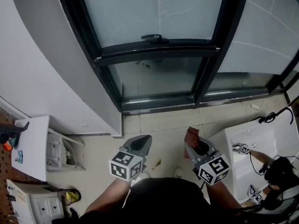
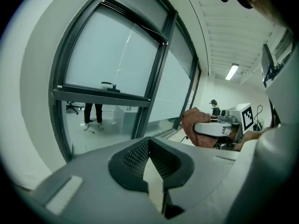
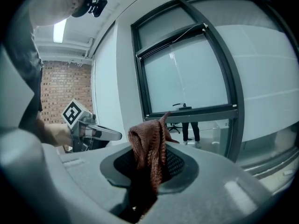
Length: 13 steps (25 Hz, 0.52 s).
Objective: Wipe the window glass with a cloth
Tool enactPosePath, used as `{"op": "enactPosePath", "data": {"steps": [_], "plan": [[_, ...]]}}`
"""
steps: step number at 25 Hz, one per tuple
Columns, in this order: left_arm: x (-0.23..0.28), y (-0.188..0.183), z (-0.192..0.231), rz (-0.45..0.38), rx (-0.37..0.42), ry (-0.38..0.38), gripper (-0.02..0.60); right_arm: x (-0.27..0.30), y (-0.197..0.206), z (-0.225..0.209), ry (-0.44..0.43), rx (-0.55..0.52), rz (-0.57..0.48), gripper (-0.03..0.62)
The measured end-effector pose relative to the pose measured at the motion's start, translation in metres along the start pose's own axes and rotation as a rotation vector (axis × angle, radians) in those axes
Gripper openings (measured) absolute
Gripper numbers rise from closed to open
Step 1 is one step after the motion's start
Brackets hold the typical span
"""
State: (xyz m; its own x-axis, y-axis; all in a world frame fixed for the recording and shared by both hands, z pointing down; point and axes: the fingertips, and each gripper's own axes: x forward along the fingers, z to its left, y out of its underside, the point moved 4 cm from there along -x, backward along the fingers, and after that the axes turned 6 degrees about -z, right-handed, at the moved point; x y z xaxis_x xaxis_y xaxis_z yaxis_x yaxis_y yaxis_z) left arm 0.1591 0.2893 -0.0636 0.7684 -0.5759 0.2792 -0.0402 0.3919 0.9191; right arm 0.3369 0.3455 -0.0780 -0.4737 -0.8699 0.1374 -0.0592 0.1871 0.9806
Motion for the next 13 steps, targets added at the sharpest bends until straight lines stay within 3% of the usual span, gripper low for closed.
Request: {"op": "enactPosePath", "data": {"steps": [13], "plan": [[-0.0016, 0.0006, -0.0008, 0.005, 0.006, -0.001, 0.017, -0.0021, -0.0024, -0.0019, -0.002, -0.015, -0.003, 0.075]]}}
